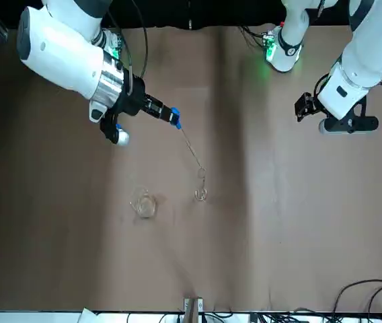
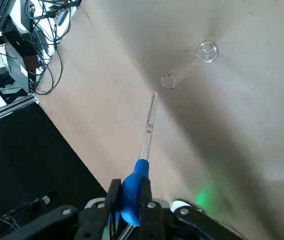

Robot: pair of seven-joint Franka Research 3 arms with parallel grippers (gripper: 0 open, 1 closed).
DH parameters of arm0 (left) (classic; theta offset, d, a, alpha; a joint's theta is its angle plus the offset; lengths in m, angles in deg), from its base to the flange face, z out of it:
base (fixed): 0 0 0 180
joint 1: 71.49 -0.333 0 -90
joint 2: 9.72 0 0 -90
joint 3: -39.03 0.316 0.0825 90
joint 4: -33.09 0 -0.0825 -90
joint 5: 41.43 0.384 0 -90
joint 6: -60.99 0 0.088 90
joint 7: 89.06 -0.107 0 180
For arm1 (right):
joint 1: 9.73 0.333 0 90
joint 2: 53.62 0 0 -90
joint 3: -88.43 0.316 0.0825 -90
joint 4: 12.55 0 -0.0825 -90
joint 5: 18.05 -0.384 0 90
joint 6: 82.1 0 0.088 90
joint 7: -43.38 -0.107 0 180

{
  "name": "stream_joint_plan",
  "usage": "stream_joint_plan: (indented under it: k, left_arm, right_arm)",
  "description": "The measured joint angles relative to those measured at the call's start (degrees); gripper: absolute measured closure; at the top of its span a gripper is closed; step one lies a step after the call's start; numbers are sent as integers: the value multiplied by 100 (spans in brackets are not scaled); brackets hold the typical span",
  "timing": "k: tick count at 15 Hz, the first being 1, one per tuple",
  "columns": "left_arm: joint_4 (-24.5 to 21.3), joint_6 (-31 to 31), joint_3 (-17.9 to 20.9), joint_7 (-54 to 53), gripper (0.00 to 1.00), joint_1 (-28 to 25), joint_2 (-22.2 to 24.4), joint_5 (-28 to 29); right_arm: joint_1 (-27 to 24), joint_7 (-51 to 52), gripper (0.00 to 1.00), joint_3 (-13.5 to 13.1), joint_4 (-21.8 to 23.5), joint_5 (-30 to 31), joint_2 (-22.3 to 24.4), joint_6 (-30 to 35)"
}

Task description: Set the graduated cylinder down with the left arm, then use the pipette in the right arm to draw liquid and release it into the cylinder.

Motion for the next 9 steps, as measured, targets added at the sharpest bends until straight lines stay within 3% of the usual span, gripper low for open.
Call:
stream_joint_plan:
  k: [9]
  left_arm:
    - [0,-7,-5,0,1,9,0,0]
  right_arm:
    - [27,1,80,-7,45,197,-87,-7]
